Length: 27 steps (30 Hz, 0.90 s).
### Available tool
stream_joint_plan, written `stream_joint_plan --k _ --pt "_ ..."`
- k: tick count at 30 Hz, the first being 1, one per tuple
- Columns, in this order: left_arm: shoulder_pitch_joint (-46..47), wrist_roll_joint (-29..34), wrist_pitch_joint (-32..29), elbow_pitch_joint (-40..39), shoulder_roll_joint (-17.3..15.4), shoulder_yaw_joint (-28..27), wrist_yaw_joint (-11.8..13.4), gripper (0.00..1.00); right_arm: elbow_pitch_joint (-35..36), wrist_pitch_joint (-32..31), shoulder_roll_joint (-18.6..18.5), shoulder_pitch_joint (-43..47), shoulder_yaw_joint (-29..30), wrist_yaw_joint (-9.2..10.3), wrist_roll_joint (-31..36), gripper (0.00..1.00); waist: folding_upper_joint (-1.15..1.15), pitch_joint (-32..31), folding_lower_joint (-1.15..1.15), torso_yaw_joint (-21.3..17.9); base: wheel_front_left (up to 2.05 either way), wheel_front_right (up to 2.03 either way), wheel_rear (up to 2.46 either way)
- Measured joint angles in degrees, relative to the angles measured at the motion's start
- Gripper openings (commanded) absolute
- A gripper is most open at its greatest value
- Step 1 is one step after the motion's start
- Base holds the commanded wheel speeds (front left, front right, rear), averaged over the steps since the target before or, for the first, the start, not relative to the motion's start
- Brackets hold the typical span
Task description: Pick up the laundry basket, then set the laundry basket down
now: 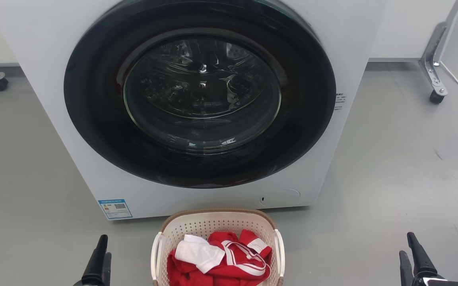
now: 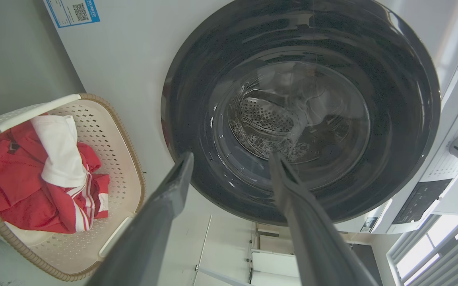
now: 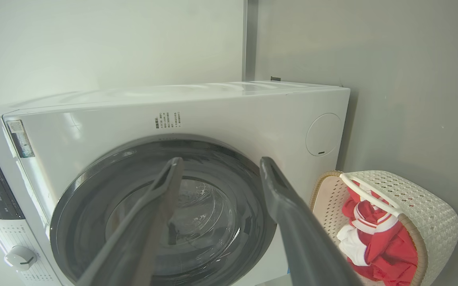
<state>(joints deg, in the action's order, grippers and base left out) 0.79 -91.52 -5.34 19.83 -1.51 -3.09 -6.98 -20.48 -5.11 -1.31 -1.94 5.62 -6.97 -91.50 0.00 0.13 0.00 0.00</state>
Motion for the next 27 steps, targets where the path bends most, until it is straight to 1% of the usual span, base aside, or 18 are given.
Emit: stream_joint_plan --k 4,8,9,14,20,22,27 --pt "0.00 0.43 0.99 -0.42 -0.02 0.43 0.43 1.00 0.29 0.74 -0.01 0.03 -0.46 0.04 0.55 1.00 0.00 0.04 0.00 0.01 0.00 0.00 0.00" --pt "0.00 1.83 1.87 -1.20 -0.05 1.16 0.59 1.00 0.89 1.64 -0.01 0.07 -0.89 0.49 1.77 1.00 0.00 0.06 0.00 0.04 0.00 0.00 0.00" --pt "0.00 2.18 1.99 -1.49 -0.05 1.41 0.97 1.00 1.12 1.75 -0.01 0.07 -0.98 0.59 2.12 1.00 0.00 0.07 0.00 0.05 0.00 0.00 0.00" --pt "0.01 4.36 3.01 -2.31 -0.08 2.08 1.65 1.00 2.02 2.82 -0.02 0.09 -1.49 1.96 5.41 1.00 0.00 0.05 0.00 0.11 0.00 0.00 0.00" --pt "0.01 10.12 4.35 -3.91 -0.11 3.61 3.04 1.00 3.83 4.20 -0.04 0.13 -2.68 3.53 10.69 1.00 0.00 -0.02 0.00 0.20 0.00 0.00 0.00" --pt "0.02 11.67 4.71 -4.36 -0.13 3.97 3.55 1.00 4.26 4.54 -0.05 0.16 -3.18 3.74 12.87 1.00 0.00 -0.05 0.00 0.24 0.00 0.00 0.00" --pt "0.03 18.12 5.69 -5.56 -0.18 5.60 4.52 1.00 5.45 5.47 -0.08 0.23 -4.70 4.52 18.56 1.00 0.00 -0.12 0.00 0.32 0.00 0.00 0.00"
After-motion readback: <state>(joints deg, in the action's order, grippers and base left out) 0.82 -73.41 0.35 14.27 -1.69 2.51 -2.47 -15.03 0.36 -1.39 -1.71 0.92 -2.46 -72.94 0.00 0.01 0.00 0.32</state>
